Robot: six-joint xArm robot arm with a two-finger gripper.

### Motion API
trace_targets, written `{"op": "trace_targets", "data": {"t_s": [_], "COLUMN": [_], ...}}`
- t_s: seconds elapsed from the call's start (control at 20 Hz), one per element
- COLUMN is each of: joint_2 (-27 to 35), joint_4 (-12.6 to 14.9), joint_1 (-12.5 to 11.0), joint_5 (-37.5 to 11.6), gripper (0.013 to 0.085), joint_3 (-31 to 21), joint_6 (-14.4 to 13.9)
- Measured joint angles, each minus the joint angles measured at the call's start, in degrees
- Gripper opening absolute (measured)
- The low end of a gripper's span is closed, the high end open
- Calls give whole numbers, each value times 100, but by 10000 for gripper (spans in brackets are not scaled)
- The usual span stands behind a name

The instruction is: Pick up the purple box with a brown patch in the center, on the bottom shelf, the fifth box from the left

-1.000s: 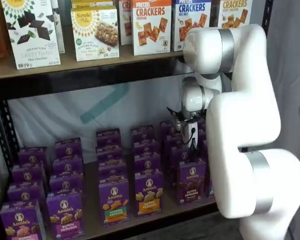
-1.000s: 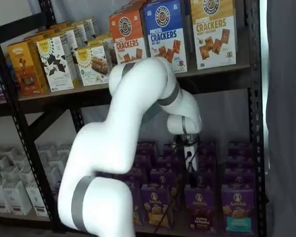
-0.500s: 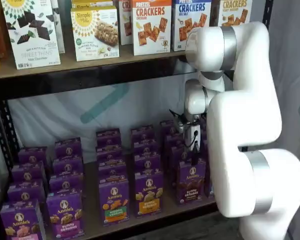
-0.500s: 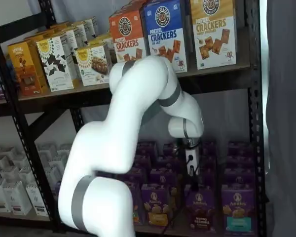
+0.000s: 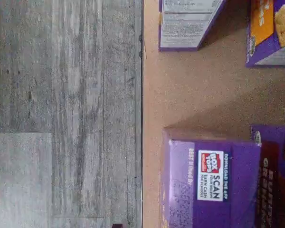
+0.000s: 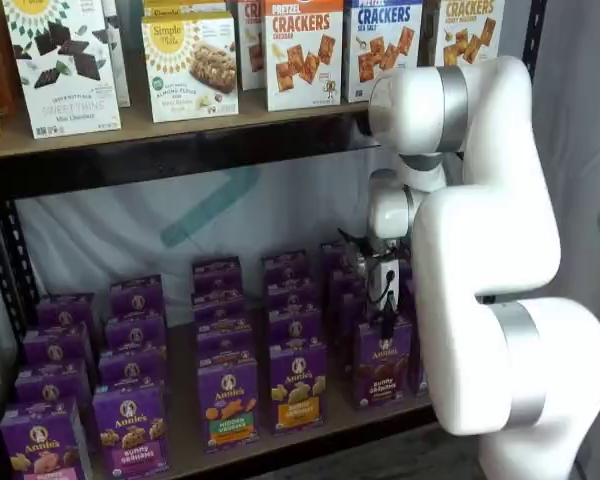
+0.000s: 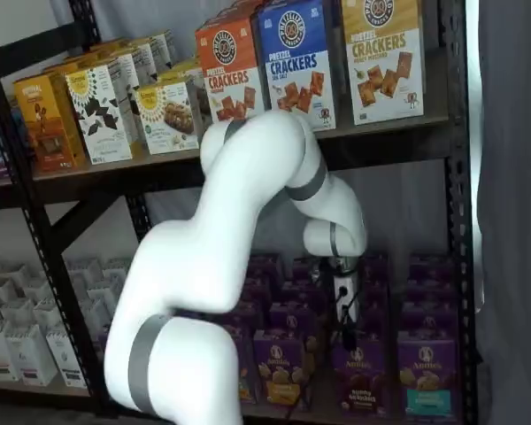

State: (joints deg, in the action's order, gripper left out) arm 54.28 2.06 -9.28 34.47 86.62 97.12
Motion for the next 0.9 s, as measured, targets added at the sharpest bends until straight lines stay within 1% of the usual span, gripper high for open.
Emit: {"op": "trace_targets", "data": {"t_s": [0.2, 0.75, 0.9], "joint_2": [169, 486, 574], "joint_4": [62, -117, -61], "joint_1": [-16, -82, -85], "joint_5": [-56, -283, -354], "gripper": [850, 850, 850], "joint_3": [104, 252, 316], "joint_6": [-38, 181, 137]}}
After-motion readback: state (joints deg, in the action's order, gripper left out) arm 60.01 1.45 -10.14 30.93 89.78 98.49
